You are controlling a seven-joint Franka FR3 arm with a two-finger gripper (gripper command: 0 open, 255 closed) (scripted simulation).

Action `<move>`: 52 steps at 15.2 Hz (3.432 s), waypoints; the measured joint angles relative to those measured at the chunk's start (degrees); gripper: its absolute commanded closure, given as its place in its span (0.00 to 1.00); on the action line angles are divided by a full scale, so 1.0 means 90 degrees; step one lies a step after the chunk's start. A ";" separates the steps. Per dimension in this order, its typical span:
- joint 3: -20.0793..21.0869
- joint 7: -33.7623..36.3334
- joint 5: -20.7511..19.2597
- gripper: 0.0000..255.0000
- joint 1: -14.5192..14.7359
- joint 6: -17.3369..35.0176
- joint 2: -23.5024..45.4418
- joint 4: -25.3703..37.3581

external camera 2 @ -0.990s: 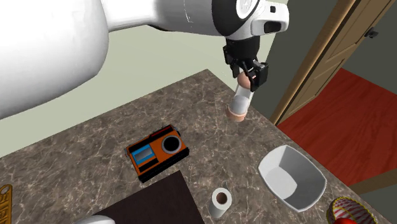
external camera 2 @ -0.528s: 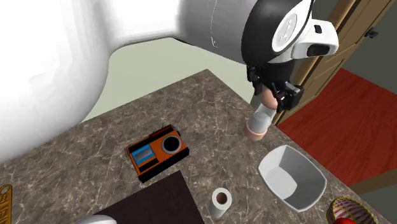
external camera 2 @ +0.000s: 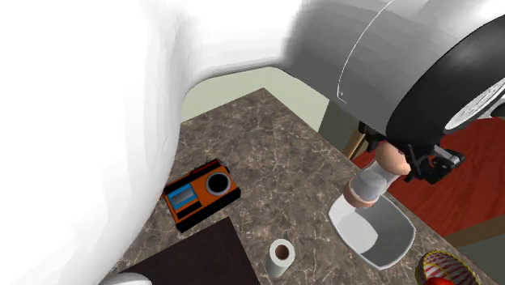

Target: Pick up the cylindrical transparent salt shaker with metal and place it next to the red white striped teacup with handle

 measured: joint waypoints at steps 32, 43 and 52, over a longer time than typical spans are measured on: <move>-0.1908 -0.3069 0.0240 1.00 -0.1015 0.0993 0.1527 0.0458; -0.1905 -0.3142 0.0289 1.00 -0.1008 0.1933 0.1792 -0.0219; -0.1894 -0.3197 0.0336 1.00 -0.0995 0.2686 0.2152 -0.0612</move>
